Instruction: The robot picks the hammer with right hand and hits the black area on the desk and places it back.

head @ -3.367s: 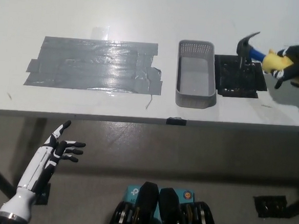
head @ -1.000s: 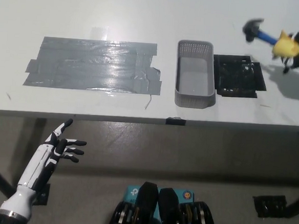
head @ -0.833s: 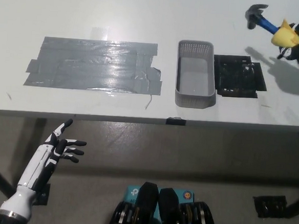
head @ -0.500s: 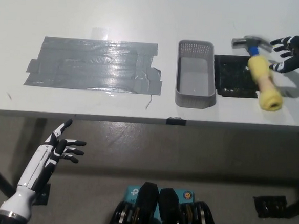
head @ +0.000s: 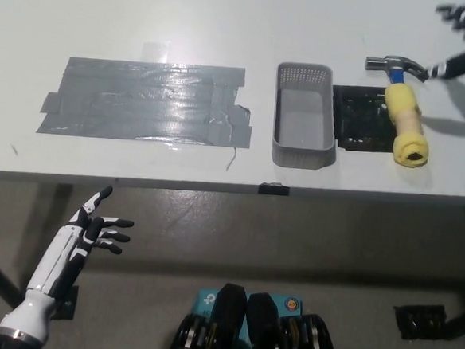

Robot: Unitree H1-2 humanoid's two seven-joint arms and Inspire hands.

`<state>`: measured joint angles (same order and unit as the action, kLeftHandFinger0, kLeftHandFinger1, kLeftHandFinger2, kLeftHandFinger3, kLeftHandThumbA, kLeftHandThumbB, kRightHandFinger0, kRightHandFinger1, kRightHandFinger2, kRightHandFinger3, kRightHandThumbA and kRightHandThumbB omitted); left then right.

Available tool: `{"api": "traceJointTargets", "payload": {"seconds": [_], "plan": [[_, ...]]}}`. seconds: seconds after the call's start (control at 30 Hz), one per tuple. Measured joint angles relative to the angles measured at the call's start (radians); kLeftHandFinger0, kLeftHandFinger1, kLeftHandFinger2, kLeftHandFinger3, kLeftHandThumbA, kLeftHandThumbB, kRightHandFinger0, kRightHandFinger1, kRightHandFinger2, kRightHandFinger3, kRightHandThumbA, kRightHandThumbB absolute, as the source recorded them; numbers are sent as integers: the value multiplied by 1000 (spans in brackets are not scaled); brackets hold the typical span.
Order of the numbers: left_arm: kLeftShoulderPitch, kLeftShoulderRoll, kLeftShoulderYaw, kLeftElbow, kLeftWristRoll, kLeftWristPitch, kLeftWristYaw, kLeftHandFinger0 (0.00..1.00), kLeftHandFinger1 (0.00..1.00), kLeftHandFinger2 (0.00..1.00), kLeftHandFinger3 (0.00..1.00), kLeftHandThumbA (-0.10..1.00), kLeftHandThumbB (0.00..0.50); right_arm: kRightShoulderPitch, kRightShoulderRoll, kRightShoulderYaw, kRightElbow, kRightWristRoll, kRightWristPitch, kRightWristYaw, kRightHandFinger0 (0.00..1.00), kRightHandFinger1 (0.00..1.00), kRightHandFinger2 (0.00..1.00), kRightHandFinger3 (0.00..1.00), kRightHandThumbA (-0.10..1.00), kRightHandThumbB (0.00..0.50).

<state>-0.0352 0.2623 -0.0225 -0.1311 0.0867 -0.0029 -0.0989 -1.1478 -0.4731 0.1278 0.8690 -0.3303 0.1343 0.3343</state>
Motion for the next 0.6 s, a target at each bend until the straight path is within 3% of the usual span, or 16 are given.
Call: {"api": "traceJointTargets", "payload": {"seconds": [0.1,0.17,0.2,0.23,0.3,0.33,0.43,0.5,0.6], "plan": [[-5,0,0,2,0,0,0,562,624,684,986,1000,63,13,0,-47,-116,3,1,-23,1000,1000,1000,1000,1000,369],[-11,0,0,5,1,0,0,629,692,735,1000,1000,76,34,0,-66,-206,7,6,-24,1000,1000,1000,1000,1000,354],[-12,0,0,6,1,0,0,719,768,802,1000,1000,90,48,1,-72,-243,8,9,-24,1000,1000,1000,1000,1000,348],[-15,0,0,8,1,0,0,798,837,870,1000,1000,83,67,3,-79,-286,10,11,-24,1000,1000,1000,1000,1000,336],[-21,-1,-1,13,2,1,0,895,942,958,1000,1000,61,112,12,-93,-363,14,13,-24,1000,1000,1000,1000,1000,362],[-24,-1,-1,16,2,1,0,1000,1000,1000,1000,1000,47,134,16,-97,-397,15,13,-24,1000,1000,1000,1000,1000,350],[-39,-3,-1,28,2,2,0,1000,1000,1000,1000,1000,84,217,34,-106,-505,15,15,-24,1000,1000,1000,1000,1000,329],[-53,-4,-2,36,2,2,0,1000,1000,1000,1000,1000,94,279,52,-107,-576,15,16,-24,1000,1000,1000,1000,1000,287],[-78,-6,-2,47,2,3,0,1000,1000,1000,1000,1000,127,369,83,-107,-683,14,17,-24,1000,1000,1000,1000,1000,278]]}}
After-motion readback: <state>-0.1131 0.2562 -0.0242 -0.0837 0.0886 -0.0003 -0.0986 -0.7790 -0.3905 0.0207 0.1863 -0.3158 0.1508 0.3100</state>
